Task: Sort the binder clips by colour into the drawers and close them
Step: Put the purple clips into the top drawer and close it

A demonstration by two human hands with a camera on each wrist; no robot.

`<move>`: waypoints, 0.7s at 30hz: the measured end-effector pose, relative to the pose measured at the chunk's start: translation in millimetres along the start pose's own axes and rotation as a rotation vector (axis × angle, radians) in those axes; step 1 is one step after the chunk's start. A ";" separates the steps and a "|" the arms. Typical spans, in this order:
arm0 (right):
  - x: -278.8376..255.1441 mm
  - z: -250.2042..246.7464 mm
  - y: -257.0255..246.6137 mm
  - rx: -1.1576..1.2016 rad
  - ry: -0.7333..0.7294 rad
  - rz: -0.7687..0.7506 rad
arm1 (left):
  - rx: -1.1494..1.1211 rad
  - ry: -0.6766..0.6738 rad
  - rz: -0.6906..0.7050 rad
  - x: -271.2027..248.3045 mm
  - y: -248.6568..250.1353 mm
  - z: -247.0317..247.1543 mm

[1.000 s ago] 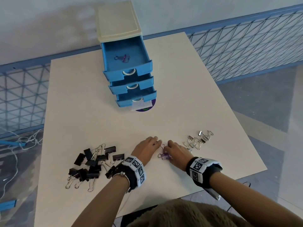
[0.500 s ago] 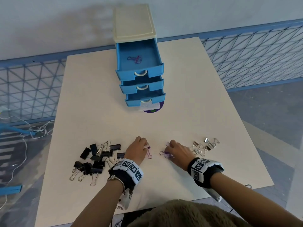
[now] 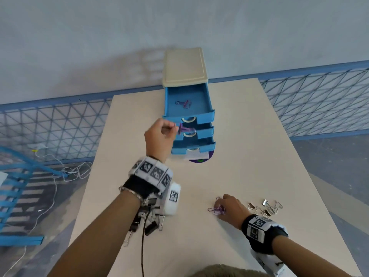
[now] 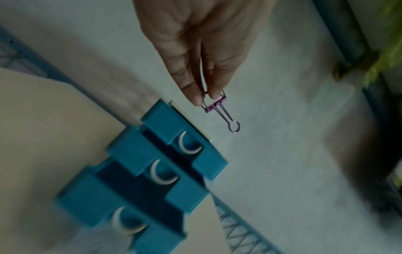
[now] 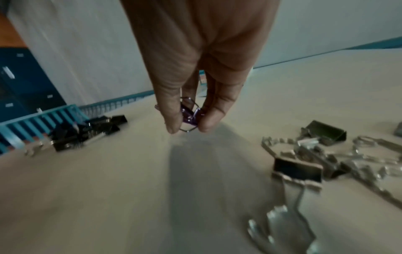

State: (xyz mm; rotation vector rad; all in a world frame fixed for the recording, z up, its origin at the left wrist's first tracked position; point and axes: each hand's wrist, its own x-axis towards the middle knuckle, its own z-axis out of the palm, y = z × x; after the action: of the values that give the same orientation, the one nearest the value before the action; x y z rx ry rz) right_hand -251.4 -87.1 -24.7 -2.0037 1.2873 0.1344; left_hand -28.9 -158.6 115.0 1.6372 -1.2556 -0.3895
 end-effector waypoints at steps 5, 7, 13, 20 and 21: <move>-5.7 -46.0 -18.8 0.104 0.105 -0.095 | -0.098 0.088 -0.165 53.8 15.2 15.4; -1.7 -80.9 -35.9 0.131 0.194 -0.160 | -0.066 0.067 -0.203 58.4 14.4 19.6; 40.6 -195.3 -104.5 0.103 0.510 -0.299 | 0.018 -0.020 -0.158 23.7 -6.1 11.8; 118.7 -238.9 -138.6 0.041 0.538 -0.207 | 0.019 -0.095 -0.169 -29.2 -43.7 -8.6; 122.3 -237.8 -137.1 0.058 0.523 -0.194 | 0.017 -0.103 -0.169 -34.9 -48.5 -11.3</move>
State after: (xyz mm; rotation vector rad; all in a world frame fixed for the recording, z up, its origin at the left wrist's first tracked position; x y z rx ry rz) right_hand -147.3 -297.0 163.5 -2.1781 1.3701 -0.5465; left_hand -8.7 -124.4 69.0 1.7623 -1.2022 -0.5754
